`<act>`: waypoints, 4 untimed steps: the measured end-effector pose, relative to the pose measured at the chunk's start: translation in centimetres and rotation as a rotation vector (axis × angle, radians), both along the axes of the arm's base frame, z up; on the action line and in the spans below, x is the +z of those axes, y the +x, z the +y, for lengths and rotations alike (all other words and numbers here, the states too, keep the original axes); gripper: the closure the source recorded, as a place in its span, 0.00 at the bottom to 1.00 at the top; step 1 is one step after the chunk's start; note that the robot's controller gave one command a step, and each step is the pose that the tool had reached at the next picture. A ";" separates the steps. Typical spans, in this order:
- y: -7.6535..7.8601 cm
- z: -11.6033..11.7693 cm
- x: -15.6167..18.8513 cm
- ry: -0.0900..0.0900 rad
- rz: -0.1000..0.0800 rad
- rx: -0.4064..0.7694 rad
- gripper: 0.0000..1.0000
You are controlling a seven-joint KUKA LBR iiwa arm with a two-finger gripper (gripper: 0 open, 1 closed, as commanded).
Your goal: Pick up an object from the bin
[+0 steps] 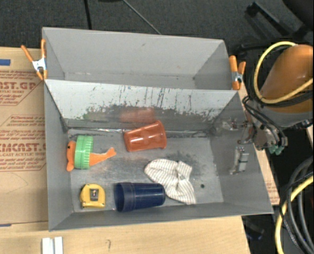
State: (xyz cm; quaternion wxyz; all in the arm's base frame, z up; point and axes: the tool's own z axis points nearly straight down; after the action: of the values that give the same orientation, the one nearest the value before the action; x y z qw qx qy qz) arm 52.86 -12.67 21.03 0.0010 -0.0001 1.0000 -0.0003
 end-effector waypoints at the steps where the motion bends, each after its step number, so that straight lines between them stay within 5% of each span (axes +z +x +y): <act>1: 1.0 4.1 -3.1 -0.003 -0.005 0.032 0.00; 2: -1.7 8.1 -8.9 0.002 -0.004 0.026 0.00; 3: -2.5 12.0 -13.1 0.001 0.003 -0.005 0.00; 4: -2.7 11.9 -14.3 0.003 0.002 -0.208 1.00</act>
Offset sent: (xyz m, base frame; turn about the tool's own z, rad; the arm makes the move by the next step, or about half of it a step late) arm -0.0334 0.0911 -0.1109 -0.0083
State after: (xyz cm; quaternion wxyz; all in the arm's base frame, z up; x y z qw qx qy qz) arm 50.20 -0.76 6.78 0.0001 0.1037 0.9946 0.0009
